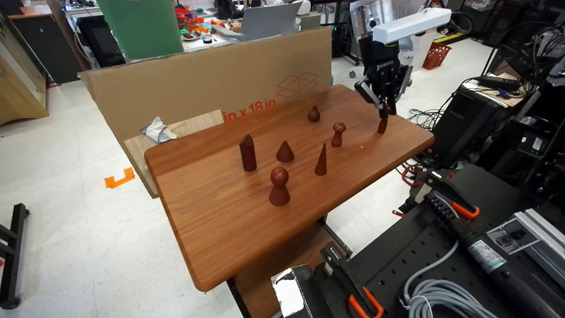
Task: Move the object on the right to the front
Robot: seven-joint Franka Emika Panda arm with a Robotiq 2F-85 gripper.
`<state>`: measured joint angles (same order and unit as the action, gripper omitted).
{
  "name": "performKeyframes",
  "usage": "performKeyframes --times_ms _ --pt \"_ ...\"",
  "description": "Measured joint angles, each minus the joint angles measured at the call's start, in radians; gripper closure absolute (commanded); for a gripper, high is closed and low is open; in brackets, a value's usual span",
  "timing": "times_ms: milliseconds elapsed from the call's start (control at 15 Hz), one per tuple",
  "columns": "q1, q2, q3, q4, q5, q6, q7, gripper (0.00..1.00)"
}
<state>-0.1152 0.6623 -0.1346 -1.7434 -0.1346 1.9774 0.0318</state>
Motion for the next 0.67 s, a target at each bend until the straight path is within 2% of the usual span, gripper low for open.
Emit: performKeyframes --times_ms 667 --pt "0.002 -0.067 0.0 -0.124 -0.001 0.021 0.0 0.95"
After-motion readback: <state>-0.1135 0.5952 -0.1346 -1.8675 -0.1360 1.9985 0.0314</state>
